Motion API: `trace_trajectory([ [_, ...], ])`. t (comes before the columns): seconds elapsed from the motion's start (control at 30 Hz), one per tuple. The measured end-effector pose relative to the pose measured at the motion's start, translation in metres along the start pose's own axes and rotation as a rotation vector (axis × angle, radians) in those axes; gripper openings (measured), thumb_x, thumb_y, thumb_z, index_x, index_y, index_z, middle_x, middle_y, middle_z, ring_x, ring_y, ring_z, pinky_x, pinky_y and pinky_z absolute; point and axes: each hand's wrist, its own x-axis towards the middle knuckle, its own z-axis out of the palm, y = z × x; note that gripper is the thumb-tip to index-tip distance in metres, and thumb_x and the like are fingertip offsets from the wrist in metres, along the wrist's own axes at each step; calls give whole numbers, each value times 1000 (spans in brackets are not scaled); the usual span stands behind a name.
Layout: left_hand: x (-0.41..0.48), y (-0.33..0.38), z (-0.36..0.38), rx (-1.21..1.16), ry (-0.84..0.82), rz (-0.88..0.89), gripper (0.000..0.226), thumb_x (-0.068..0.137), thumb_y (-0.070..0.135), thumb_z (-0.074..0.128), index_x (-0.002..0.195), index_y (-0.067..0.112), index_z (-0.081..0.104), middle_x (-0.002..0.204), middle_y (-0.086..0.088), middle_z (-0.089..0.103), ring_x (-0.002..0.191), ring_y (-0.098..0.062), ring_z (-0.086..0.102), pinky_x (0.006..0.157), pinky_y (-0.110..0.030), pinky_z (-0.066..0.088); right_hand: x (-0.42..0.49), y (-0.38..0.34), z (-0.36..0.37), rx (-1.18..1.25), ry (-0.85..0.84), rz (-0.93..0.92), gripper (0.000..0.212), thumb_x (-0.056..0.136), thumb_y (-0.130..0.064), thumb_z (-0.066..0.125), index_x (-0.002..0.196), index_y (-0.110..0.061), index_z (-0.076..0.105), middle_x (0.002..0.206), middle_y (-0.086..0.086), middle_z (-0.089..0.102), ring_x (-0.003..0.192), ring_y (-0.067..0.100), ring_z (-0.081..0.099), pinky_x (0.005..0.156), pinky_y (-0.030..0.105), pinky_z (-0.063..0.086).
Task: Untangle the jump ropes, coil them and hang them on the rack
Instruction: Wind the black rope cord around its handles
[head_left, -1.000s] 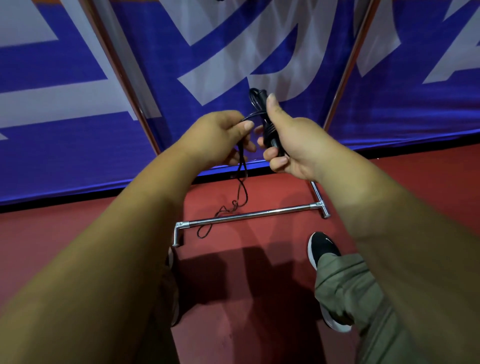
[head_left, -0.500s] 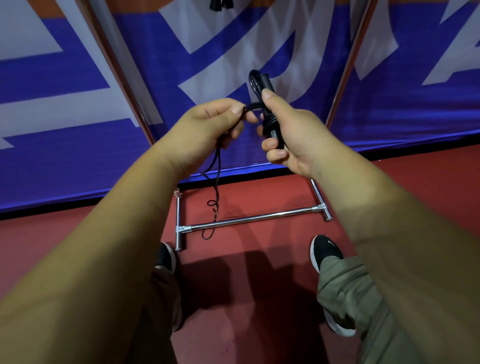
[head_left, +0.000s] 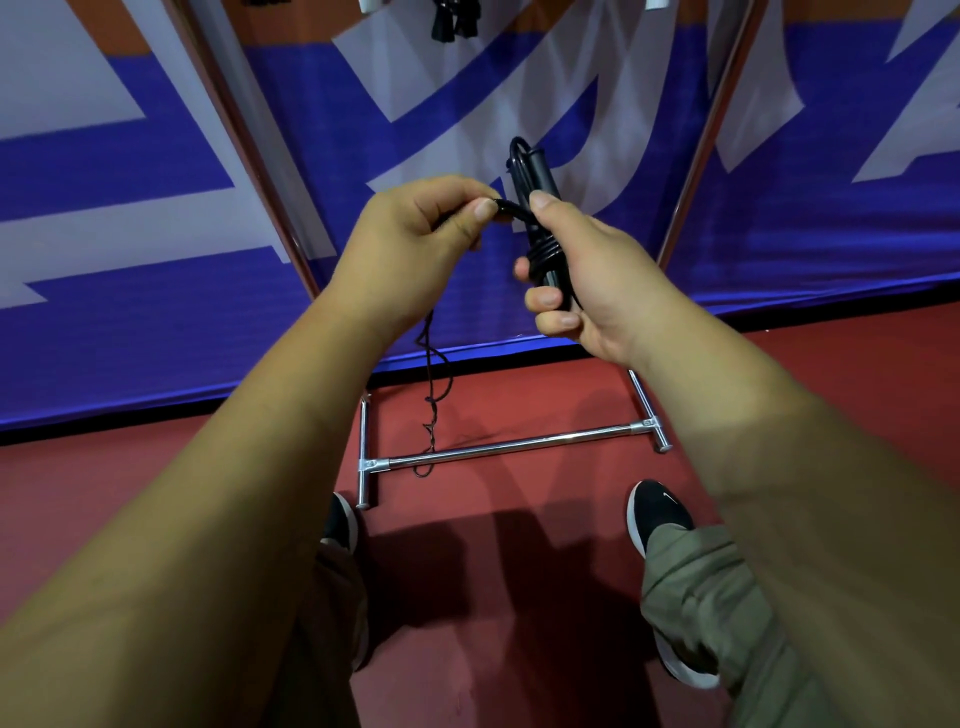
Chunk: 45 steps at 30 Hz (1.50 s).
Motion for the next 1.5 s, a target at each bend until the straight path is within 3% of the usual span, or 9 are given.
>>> trace_trajectory([
  [0.3,9,11,-6,105,100,70,16,104,30,63,106,20,75,84,5,66,81,-8,62,77,-24,50,-1,0,13,146,-71,5,36,102,-52,65,123,-24,62,84,7,60,54,15,38,46,24,22],
  [0.6,-15,-60,-8,384,-843,-438,5,95,30,78,99,32,80,93,22,77,89,6,69,92,-24,52,-6,-8,10,223,-37,12,23,105,-44,62,106,-22,53,80,6,61,52,14,37,43,23,22],
  [0.73,-10,-60,0,373,-523,-448,7,96,21,75,92,20,80,87,7,78,70,-5,67,64,-12,51,-9,-10,9,250,-46,23,26,105,-46,62,102,-21,53,81,5,59,53,13,36,41,23,23],
  [0.9,15,-37,6,-517,88,-510,13,102,-10,48,100,-5,60,91,-22,60,75,-27,66,65,-42,62,-8,-5,10,210,-75,58,33,104,-49,62,105,-17,53,81,5,60,51,13,36,41,23,22],
  [1.0,28,-20,-2,-522,284,-318,9,105,0,51,104,1,60,90,-18,62,76,-31,70,66,-38,63,-3,0,11,177,-40,53,33,102,-49,65,106,-18,56,84,7,61,52,15,38,42,23,24],
  [1.13,11,-37,-20,79,-95,-58,26,91,-5,70,101,19,71,95,6,69,89,-12,69,89,-38,59,0,0,7,131,37,9,30,104,-45,65,112,-18,57,86,10,60,53,16,39,45,24,24],
  [1.23,-3,-48,-28,387,-627,-258,35,85,9,84,96,41,74,103,19,69,96,-4,67,93,-39,57,0,-1,3,102,77,-19,26,105,-43,64,111,-19,56,83,9,61,52,16,40,46,24,24],
  [1.37,-15,-41,-24,234,-1000,-473,62,83,32,89,131,59,61,140,26,56,128,3,53,109,-32,41,-1,-2,1,-61,97,-59,28,104,-44,65,108,-18,57,84,9,64,53,18,42,48,27,25],
  [1.5,-14,-34,-18,-110,-921,-428,44,96,38,74,138,41,63,140,20,64,134,0,56,120,-36,38,-3,1,5,-177,66,-82,30,103,-47,63,108,-17,59,89,10,65,56,17,45,49,27,28],
])
